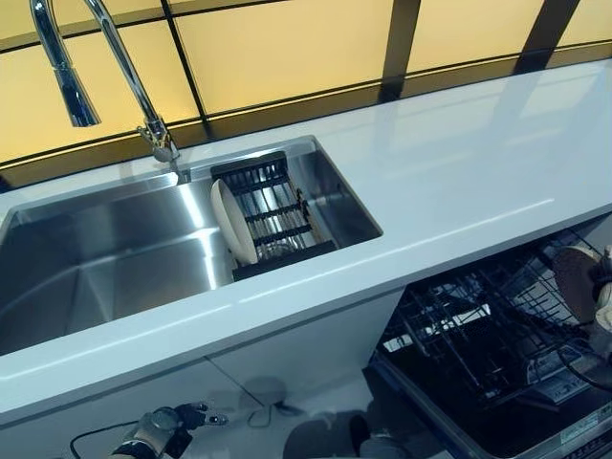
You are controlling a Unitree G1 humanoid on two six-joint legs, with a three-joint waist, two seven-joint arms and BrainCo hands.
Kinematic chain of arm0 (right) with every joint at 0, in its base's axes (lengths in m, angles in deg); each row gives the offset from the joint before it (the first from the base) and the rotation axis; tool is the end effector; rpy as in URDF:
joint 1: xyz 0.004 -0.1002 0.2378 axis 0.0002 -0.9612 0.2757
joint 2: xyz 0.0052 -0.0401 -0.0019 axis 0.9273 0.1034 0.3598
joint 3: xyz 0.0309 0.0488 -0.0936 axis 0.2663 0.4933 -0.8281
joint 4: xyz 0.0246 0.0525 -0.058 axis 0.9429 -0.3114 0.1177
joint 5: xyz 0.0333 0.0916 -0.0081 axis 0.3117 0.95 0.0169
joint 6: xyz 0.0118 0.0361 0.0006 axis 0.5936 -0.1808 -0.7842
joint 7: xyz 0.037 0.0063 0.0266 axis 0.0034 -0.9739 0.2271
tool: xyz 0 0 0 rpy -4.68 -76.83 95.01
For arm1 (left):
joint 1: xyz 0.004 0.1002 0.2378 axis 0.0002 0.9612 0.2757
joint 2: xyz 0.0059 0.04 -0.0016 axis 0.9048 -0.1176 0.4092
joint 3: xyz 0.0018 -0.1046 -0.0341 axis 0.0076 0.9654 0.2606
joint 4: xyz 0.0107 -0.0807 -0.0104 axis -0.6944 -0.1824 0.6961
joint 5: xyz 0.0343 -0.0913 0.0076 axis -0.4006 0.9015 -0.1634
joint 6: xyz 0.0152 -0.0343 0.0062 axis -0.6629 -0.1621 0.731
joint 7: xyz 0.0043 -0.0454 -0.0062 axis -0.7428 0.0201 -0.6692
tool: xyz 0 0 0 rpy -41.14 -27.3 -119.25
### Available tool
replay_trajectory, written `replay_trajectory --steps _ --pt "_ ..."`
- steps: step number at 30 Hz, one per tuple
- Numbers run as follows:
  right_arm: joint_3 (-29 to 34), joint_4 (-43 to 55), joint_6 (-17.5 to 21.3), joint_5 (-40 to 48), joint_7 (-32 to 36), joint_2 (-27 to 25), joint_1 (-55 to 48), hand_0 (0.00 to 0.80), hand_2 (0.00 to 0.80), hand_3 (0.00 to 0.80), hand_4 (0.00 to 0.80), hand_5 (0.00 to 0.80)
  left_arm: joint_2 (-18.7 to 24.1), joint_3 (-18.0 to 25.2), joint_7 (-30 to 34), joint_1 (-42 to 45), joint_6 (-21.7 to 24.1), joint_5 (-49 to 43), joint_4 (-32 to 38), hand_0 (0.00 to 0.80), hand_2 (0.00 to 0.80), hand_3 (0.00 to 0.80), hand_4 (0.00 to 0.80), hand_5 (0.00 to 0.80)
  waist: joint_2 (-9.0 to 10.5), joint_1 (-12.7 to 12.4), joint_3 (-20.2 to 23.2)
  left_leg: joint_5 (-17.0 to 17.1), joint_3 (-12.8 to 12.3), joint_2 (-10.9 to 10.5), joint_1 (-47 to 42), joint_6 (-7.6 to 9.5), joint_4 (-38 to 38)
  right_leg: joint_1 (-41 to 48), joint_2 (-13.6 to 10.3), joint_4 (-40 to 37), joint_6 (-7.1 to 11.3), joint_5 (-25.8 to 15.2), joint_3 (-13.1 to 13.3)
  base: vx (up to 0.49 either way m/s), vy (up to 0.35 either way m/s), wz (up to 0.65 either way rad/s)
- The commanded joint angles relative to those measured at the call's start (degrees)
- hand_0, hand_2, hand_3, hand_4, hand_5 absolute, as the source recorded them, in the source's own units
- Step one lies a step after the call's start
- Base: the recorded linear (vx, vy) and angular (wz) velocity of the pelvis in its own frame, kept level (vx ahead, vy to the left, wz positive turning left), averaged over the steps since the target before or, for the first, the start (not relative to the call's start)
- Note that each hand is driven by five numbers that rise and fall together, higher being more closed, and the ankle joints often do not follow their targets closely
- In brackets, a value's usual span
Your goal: Take plates into dishwasher
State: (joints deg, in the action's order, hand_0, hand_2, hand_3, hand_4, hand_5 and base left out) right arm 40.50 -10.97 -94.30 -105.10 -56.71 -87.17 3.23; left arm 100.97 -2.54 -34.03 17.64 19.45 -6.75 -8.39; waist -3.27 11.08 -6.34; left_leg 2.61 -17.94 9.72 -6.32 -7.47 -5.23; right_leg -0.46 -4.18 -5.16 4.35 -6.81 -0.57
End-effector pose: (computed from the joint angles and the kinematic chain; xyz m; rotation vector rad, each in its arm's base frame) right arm 0.2326 -0.3870 0.1180 -1.9066 0.8078 -0.4755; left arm 0.1295 0.2749 -0.0849 0.5521 1.2138 -0.2840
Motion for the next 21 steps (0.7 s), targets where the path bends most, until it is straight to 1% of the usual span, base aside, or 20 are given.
replay_trajectory --steps 1,7,10,11,13,17,21 --pt "-3.1 -5.4 -2.9 -4.6 -2.5 1.7 7.5 0.8 0.8 0.8 0.8 0.8 2.9 -2.0 -1.6 -3.1 0.6 -3.1 -0.6 0.0 0.0 0.0 0.0 0.0 2.88 -2.4 0.0 -2.4 0.7 1.2 -2.5 0.39 0.2 -1.2 -3.5 0.3 5.85 0.5 0.1 -0.045 -0.023 0.0" --pt "-4.2 -8.3 -3.1 -2.4 -2.0 3.2 8.4 0.8 0.8 0.8 0.8 0.8 2.8 -2.4 -2.3 -3.8 0.9 -2.8 -0.6 0.0 0.0 0.0 0.0 0.0 2.1 -2.9 -1.4 -2.1 1.2 1.3 -1.5 0.25 0.2 -2.3 -3.7 0.5 5.76 0.4 -0.5 -0.055 -0.031 0.05" --pt "-4.5 -9.8 -2.7 -0.7 -2.5 4.1 8.4 0.8 0.8 0.8 0.8 0.8 2.6 -2.6 -2.4 -4.2 0.9 -3.0 -0.6 0.0 0.0 0.0 0.0 0.0 1.83 -3.1 -2.0 -2.0 1.4 1.3 -1.3 0.23 0.2 -2.4 -3.9 0.6 5.68 0.4 -0.8 -0.033 -0.024 0.04" --pt "-4.5 -10.4 -1.7 -0.7 -1.8 4.5 8.5 0.8 0.8 0.8 0.8 0.8 2.5 -2.7 -2.6 -4.5 0.9 -3.1 -0.7 0.0 0.0 0.0 0.0 0.0 1.69 -3.1 -2.2 -2.0 1.5 1.3 -1.2 0.18 0.2 -2.5 -3.9 0.6 5.71 0.4 -0.9 -0.034 -0.019 0.01" --pt "-5.1 -11.2 -1.4 -0.8 -1.3 5.2 8.4 0.8 0.8 0.8 0.8 0.8 2.4 -2.8 -2.7 -4.8 1.1 -3.1 -0.6 0.0 0.0 0.0 0.0 0.0 1.48 -3.3 -2.5 -1.8 1.7 1.2 -1.0 0.1 0.2 -2.6 -4.1 0.6 5.71 0.3 -1.0 -0.016 -0.008 0.0" --pt "-5.5 -12.7 -0.6 0.2 -0.7 7.0 7.7 0.8 0.8 0.8 0.8 0.8 2.7 -2.9 -2.6 -5.5 1.3 -3.1 -0.5 0.0 0.0 0.0 0.0 0.0 1.3 -3.4 -2.8 -1.8 1.9 1.0 -1.1 0.13 0.2 -2.6 -4.3 0.7 5.81 0.2 -1.3 -0.01 -0.013 0.04" --pt "-5.8 -14.4 -0.9 0.5 -0.7 9.0 6.3 0.8 0.8 0.8 0.8 0.8 2.5 -2.6 -3.1 -6.2 1.4 -3.2 -0.8 0.0 0.0 0.0 0.0 0.0 1.29 -3.6 -3.1 -1.9 2.0 0.9 -1.4 0.32 0.2 -2.4 -4.5 0.8 5.8 0.2 -1.6 -0.001 -0.024 0.07"
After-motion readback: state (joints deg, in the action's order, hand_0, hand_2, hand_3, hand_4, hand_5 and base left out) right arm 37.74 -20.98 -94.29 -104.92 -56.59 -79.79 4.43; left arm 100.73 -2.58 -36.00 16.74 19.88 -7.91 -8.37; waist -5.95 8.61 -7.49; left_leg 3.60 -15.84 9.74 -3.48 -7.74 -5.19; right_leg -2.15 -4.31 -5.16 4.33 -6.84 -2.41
